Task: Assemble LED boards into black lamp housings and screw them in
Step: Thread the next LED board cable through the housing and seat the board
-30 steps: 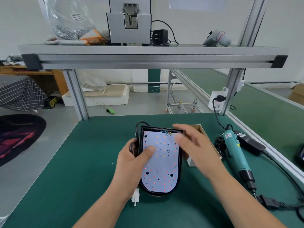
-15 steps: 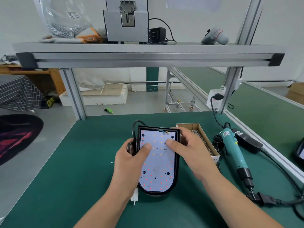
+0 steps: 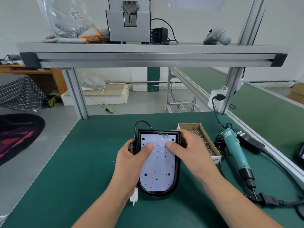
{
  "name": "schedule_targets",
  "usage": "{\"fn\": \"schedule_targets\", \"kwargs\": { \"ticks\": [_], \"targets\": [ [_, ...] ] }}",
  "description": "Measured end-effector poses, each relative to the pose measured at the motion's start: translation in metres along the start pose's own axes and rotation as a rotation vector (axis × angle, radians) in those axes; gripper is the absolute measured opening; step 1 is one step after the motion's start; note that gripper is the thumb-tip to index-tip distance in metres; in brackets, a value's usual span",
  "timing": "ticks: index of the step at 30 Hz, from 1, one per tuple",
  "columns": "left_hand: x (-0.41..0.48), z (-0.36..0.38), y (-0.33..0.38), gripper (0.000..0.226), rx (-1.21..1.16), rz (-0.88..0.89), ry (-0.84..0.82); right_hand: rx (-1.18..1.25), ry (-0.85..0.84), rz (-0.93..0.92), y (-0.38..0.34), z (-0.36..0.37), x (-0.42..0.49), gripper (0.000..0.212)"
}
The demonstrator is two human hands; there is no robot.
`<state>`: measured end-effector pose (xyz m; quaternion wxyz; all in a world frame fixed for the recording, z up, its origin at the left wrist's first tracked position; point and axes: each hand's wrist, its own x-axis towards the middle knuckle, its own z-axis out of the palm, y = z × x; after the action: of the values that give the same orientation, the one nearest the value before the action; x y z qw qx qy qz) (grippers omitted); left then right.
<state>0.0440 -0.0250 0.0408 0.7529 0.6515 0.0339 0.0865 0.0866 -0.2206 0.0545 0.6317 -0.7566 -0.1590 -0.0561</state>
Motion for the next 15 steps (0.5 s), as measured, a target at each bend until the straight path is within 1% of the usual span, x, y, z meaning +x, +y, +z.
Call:
{"fn": "schedule_targets", "kwargs": {
  "ticks": [3, 7, 12, 15],
  "targets": [
    [0.0011, 0.0013, -0.0008, 0.02, -0.026, 0.006, 0.03, 0.004, -0.016, -0.004, 0.0, 0.001, 0.0002, 0.027],
    [0.0017, 0.0019, -0.0014, 0.021, -0.043, -0.012, 0.052, 0.043, -0.004, -0.029, 0.0, 0.0038, -0.0018, 0.026],
    [0.0011, 0.0028, -0.0015, 0.021, -0.088, -0.034, 0.054, 0.121, 0.004, 0.019, -0.0025, 0.0055, -0.0021, 0.016],
    [0.0008, 0.0048, -0.0031, 0.02, -0.107, -0.064, 0.03, 0.152, -0.021, 0.04, -0.0028, 0.0048, -0.0014, 0.018]
  ]
}}
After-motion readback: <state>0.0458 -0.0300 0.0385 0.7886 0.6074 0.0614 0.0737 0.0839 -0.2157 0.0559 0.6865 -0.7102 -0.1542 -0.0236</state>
